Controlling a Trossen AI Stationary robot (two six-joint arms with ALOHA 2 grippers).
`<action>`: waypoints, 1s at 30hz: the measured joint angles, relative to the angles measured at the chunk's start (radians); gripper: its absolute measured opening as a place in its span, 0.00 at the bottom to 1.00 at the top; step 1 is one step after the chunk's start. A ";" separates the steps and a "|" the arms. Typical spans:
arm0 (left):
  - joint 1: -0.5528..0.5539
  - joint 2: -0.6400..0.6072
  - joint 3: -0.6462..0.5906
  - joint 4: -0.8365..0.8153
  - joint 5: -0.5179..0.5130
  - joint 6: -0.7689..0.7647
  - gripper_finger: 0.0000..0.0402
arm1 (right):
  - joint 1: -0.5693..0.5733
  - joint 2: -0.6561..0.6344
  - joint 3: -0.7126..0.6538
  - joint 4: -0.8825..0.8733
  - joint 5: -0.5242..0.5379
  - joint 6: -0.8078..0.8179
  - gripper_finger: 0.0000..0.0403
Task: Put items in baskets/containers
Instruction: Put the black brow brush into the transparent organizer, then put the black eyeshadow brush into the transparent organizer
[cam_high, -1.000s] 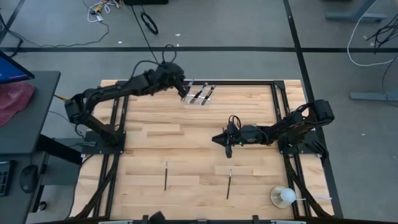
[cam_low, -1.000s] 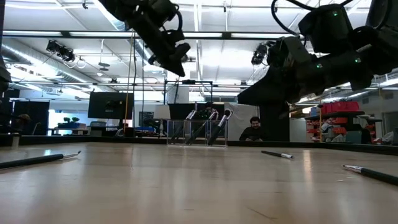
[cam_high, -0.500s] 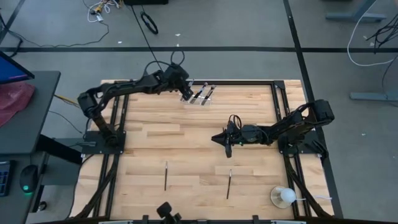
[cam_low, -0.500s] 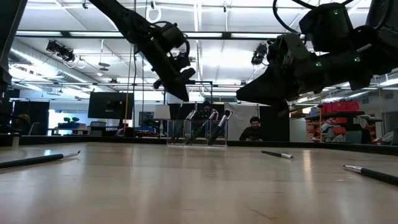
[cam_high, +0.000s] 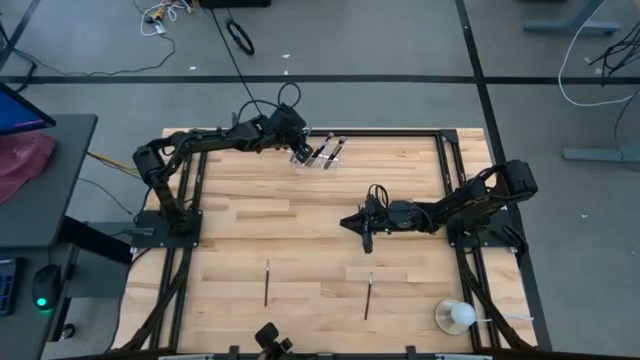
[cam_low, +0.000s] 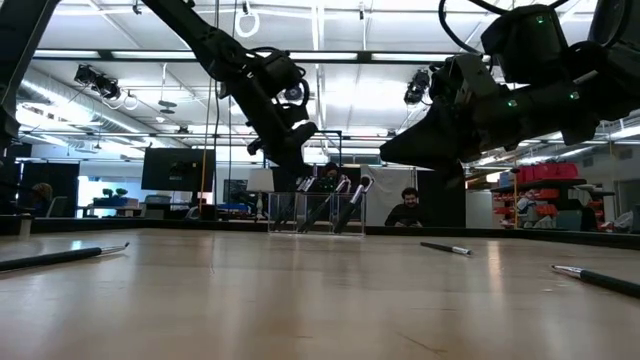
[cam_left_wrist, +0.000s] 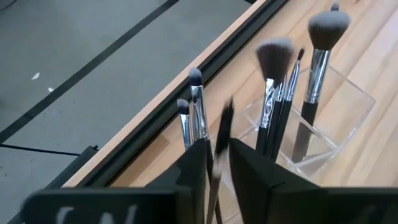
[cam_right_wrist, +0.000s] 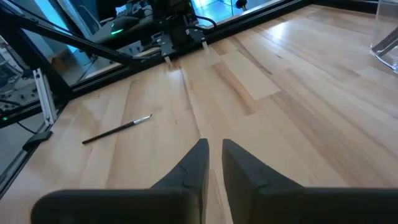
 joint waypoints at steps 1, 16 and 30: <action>0.000 0.000 0.000 0.000 -0.001 -0.001 0.22 | 0.000 0.000 0.000 -0.001 0.000 0.000 0.11; -0.038 -0.132 0.000 -0.082 -0.057 0.080 0.42 | 0.000 0.000 0.000 0.007 0.000 -0.050 0.11; -0.468 -0.184 -0.004 -0.145 -0.156 0.023 0.30 | 0.071 -0.051 0.042 -0.128 -0.209 -0.102 0.20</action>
